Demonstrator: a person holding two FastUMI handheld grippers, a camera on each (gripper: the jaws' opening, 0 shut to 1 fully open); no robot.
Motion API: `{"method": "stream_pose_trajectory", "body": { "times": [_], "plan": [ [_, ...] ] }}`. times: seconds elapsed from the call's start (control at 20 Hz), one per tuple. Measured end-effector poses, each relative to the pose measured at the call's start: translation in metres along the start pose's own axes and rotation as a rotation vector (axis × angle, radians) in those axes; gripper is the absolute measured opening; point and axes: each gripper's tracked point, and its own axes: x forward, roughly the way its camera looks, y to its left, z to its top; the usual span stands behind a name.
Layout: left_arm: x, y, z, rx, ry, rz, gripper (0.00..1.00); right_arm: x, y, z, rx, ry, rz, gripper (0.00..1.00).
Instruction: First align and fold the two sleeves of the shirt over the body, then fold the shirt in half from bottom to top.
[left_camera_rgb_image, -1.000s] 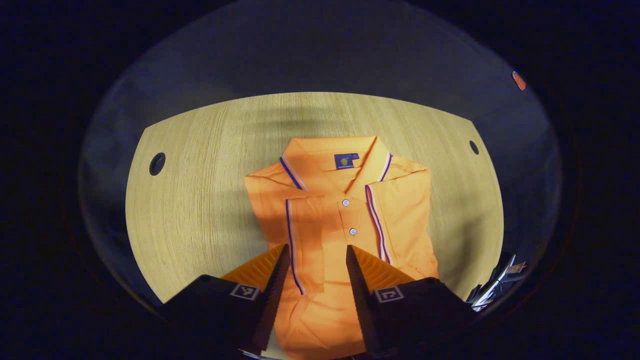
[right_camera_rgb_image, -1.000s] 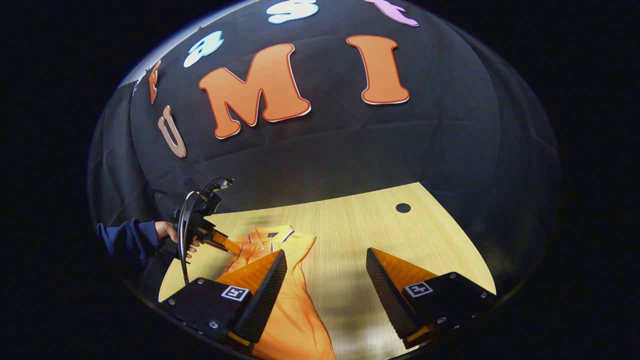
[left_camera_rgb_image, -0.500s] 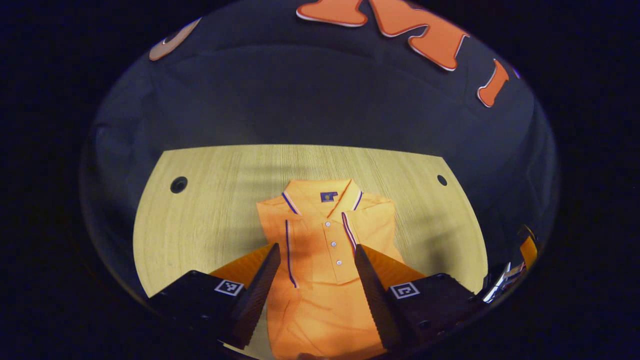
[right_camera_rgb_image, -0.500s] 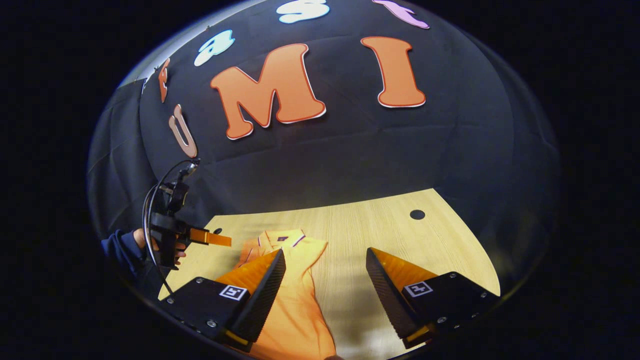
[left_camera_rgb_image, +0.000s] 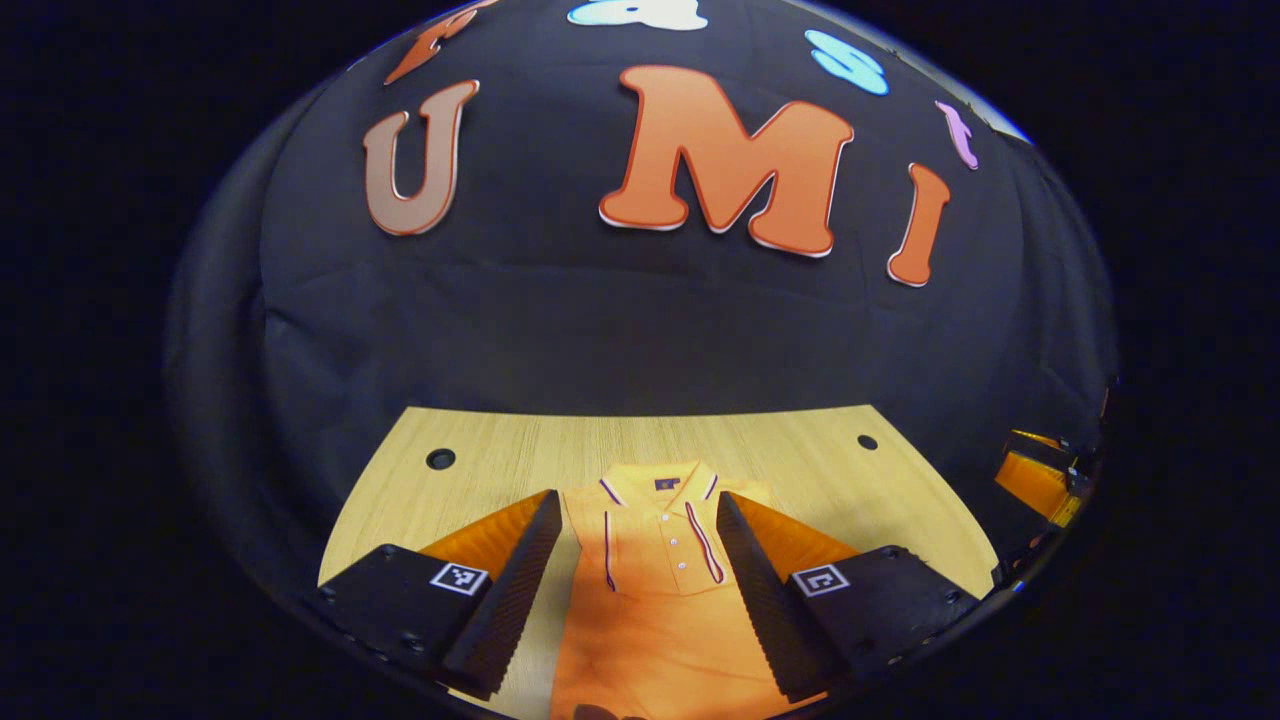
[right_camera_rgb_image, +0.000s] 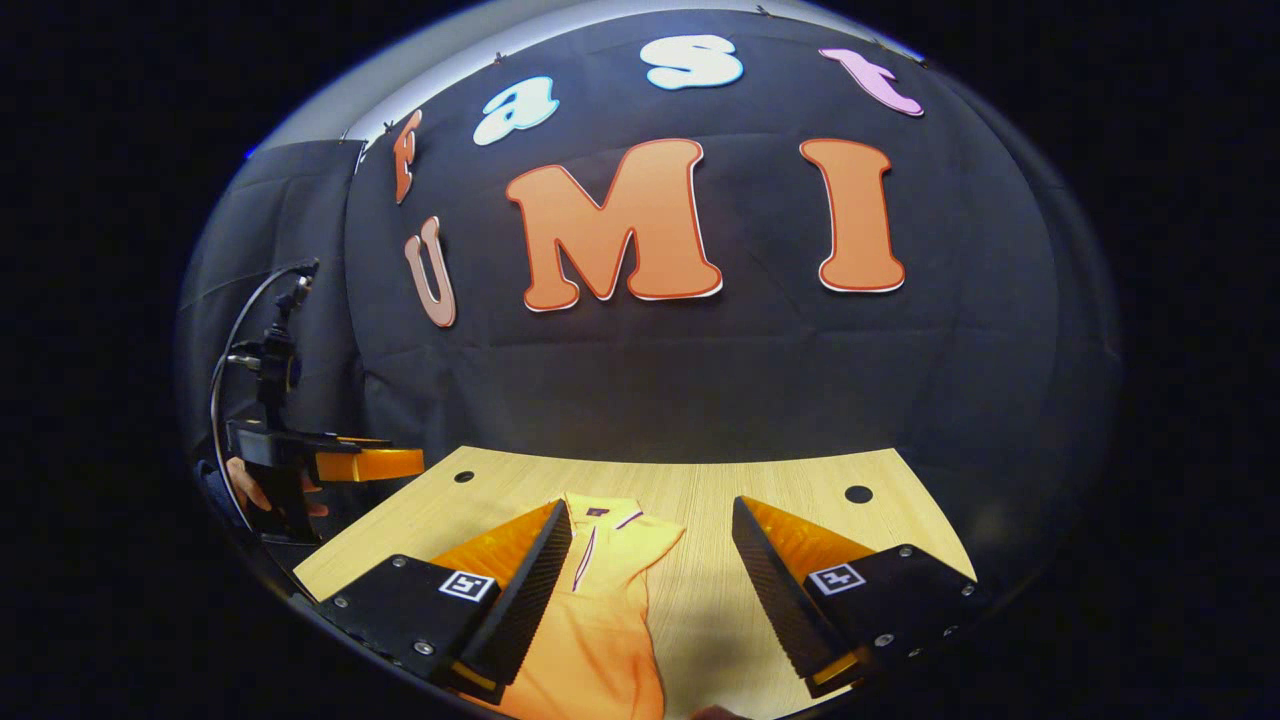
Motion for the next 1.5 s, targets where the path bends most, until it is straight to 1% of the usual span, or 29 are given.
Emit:
{"method": "stream_pose_trajectory", "body": {
  "times": [0.1, 0.15, 0.2, 0.25, 0.3, 0.35, 0.4, 0.5, 0.6, 0.7, 0.75, 0.8, 0.85, 0.95, 1.0, 1.15, 1.2, 1.35, 1.45, 1.5],
  "plan": [
    [-0.026, 0.004, 0.015, 0.026, -0.106, 0.029, 0.99, -0.012, 0.010, 0.002, -0.006, -0.013, -0.005, 0.98],
    [-0.040, 0.006, 0.024, 0.051, -0.156, 0.051, 0.99, -0.018, 0.014, 0.005, -0.009, -0.026, -0.009, 0.98],
    [-0.052, 0.008, 0.035, 0.083, -0.221, 0.076, 0.99, -0.022, 0.018, 0.008, -0.008, -0.047, -0.009, 0.98],
    [-0.058, 0.006, 0.038, 0.133, -0.260, 0.082, 0.98, -0.030, 0.026, 0.013, -0.006, -0.072, -0.005, 0.98],
    [-0.059, 0.001, 0.035, 0.199, -0.259, 0.076, 0.98, -0.036, 0.034, 0.015, -0.002, -0.096, 0.004, 0.98],
    [-0.057, 0.002, 0.026, 0.236, -0.226, 0.088, 0.98, -0.041, 0.039, 0.015, 0.002, -0.101, 0.007, 0.98],
    [-0.059, 0.001, 0.021, 0.236, -0.229, 0.087, 0.98, -0.046, 0.044, 0.008, 0.009, -0.093, 0.009, 0.98],
    [-0.061, 0.004, 0.003, 0.179, -0.156, 0.055, 0.96, -0.057, 0.048, -0.006, 0.002, -0.060, -0.012, 0.98],
    [-0.077, 0.007, -0.032, 0.111, -0.063, 0.031, 0.97, -0.067, 0.053, -0.028, -0.025, -0.011, -0.025, 0.97],
    [-0.089, 0.013, -0.057, 0.055, 0.017, 0.031, 0.97, -0.077, 0.055, -0.059, -0.028, 0.071, -0.036, 0.98],
    [-0.097, 0.018, -0.080, 0.035, 0.076, 0.031, 0.97, -0.086, 0.058, -0.081, -0.008, 0.134, -0.031, 0.98],
    [-0.103, 0.025, -0.099, 0.026, 0.106, 0.033, 0.97, -0.092, 0.058, -0.097, 0.008, 0.176, -0.032, 0.98],
    [-0.108, 0.030, -0.118, 0.026, 0.157, 0.032, 0.98, -0.096, 0.057, -0.110, 0.021, 0.210, -0.045, 0.98],
    [-0.108, 0.038, -0.144, 0.040, 0.216, 0.046, 0.99, -0.107, 0.046, -0.137, 0.035, 0.267, -0.084, 0.98],
    [-0.111, 0.040, -0.161, 0.044, 0.252, 0.050, 0.99, -0.113, 0.042, -0.152, 0.034, 0.301, -0.097, 0.98],
    [-0.114, 0.042, -0.189, 0.055, 0.306, 0.043, 0.99, -0.131, 0.037, -0.192, 0.029, 0.404, -0.119, 0.98],
    [-0.112, 0.041, -0.195, 0.066, 0.322, 0.047, 0.99, -0.135, 0.036, -0.203, 0.028, 0.434, -0.120, 0.98],
    [-0.109, 0.041, -0.231, 0.079, 0.363, 0.049, 0.99, -0.144, 0.032, -0.239, 0.036, 0.522, -0.130, 0.99],
    [-0.102, 0.044, -0.257, 0.073, 0.428, 0.064, 0.99, -0.148, 0.032, -0.262, 0.060, 0.589, -0.128, 0.99],
    [-0.100, 0.047, -0.267, 0.066, 0.453, 0.066, 0.99, -0.150, 0.036, -0.279, 0.077, 0.635, -0.115, 0.99]
  ]
}}
